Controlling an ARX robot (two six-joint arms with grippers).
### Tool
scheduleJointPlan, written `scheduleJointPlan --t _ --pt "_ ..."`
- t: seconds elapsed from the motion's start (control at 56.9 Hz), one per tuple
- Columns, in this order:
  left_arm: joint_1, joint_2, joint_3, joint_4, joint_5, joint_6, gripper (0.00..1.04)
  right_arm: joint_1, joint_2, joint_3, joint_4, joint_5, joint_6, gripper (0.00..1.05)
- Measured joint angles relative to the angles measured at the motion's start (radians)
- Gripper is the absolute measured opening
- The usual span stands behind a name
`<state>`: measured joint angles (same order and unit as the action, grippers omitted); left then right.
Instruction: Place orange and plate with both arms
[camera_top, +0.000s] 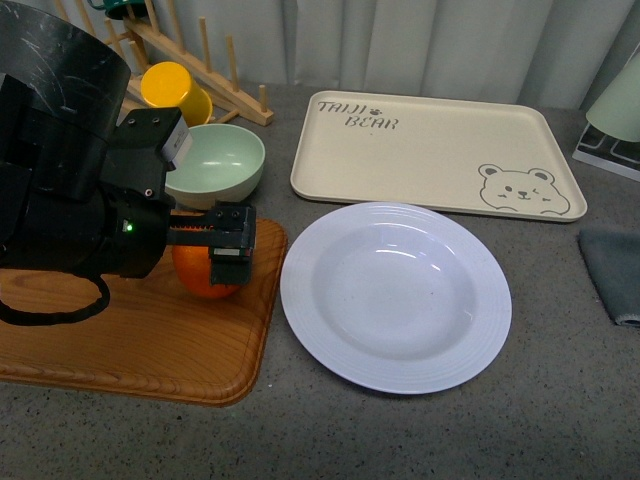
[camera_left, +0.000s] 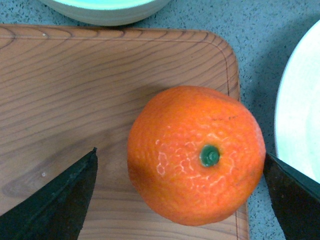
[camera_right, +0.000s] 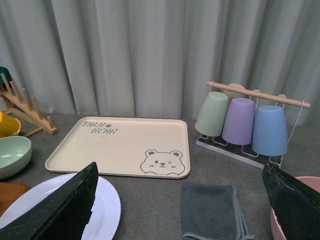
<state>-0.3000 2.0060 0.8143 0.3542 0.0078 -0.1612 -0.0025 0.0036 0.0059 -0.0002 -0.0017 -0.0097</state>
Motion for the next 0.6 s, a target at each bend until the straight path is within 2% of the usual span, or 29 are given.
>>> scheduleJointPlan --t 0.158,0.246,0.597 --pt "0.002 0.003 0.0 0.006 0.008 -0.01 0.75 0.0 0.0 0.0 0.0 0.0 0.0 0.96" --pt "0.003 0.0 0.0 0.007 0.01 -0.023 0.65 0.0 0.0 0.0 0.0 0.0 0.0 0.96" --pt "-0.032 -0.083 -0.006 0.0 0.014 -0.055 0.62 0.0 0.0 0.0 0.0 0.0 0.0 0.96"
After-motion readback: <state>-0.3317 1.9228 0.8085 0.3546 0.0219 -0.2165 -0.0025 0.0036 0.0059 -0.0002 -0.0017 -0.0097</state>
